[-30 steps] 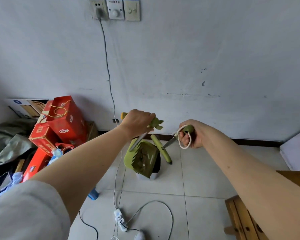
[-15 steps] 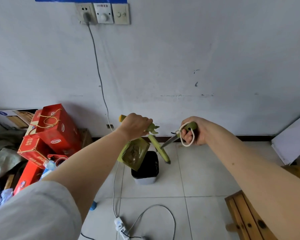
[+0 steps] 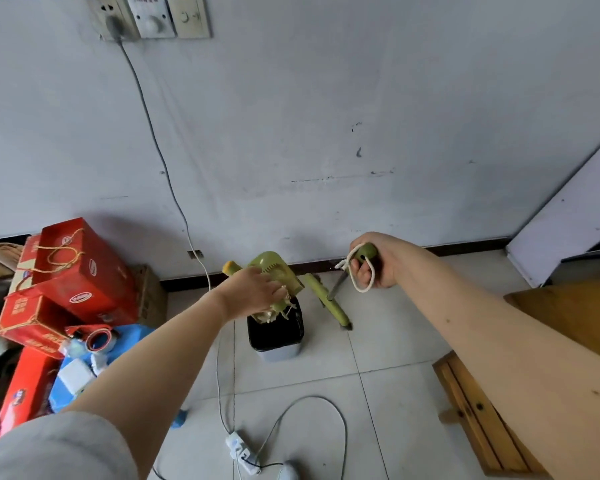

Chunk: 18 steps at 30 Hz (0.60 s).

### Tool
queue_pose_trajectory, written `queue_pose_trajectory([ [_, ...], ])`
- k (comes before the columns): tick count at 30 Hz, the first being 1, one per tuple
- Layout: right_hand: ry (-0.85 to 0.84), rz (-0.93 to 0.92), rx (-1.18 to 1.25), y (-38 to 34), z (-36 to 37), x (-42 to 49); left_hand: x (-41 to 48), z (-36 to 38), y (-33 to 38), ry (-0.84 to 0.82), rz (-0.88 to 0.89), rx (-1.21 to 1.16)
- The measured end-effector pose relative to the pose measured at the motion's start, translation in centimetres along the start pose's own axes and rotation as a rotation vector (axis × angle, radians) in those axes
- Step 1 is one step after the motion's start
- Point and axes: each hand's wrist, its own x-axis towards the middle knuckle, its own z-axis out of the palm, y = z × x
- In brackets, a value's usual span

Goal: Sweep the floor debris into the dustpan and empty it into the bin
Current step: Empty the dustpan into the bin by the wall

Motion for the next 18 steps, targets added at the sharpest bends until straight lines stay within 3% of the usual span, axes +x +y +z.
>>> queue_pose_trajectory([
  [18, -0.038, 0.010, 0.003, 2.2, -0.3, -2.4, -3.1, -0.3, 4.8, -0.123, 0.040, 0.057],
])
